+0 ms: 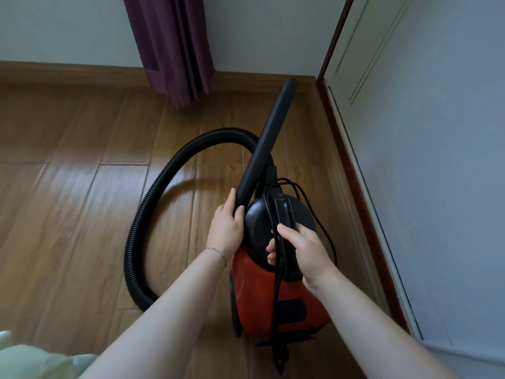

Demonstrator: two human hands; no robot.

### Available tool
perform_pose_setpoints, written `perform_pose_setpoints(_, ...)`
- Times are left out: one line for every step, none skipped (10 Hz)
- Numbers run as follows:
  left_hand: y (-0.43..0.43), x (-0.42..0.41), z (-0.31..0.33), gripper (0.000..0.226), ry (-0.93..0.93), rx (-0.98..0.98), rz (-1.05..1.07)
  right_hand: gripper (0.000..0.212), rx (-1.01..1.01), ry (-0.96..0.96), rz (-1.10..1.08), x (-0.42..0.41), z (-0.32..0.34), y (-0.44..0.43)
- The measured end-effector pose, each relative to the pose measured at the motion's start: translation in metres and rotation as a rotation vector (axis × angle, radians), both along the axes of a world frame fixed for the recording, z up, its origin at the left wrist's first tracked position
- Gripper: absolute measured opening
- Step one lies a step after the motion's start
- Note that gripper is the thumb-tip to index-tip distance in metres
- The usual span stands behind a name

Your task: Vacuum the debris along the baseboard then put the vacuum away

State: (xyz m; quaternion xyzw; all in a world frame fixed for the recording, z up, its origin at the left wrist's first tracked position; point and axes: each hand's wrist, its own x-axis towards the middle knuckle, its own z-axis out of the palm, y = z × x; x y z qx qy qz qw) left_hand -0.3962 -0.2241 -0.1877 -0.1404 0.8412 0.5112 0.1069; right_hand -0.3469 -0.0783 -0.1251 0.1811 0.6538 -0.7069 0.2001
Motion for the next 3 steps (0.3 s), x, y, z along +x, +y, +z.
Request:
perform_pose_setpoints(0.001,0.005,0.005,0.051,0.034,-0.049,-0.001,0.022,0.062,0.035,-0.013,0.001,-0.002,-0.001)
perform_pose_setpoints(-0.001,0.012,0.015,0.045,0.175,-0.14,-0.014,0.021,0.149,0.042,-0.014,0.003,-0.003,0.001)
perform_pose_setpoints(-0.009,0.025,0.033,0.043,0.305,-0.364,-0.103,0.026,0.378,0.069,-0.025,0.012,0.003,0.013)
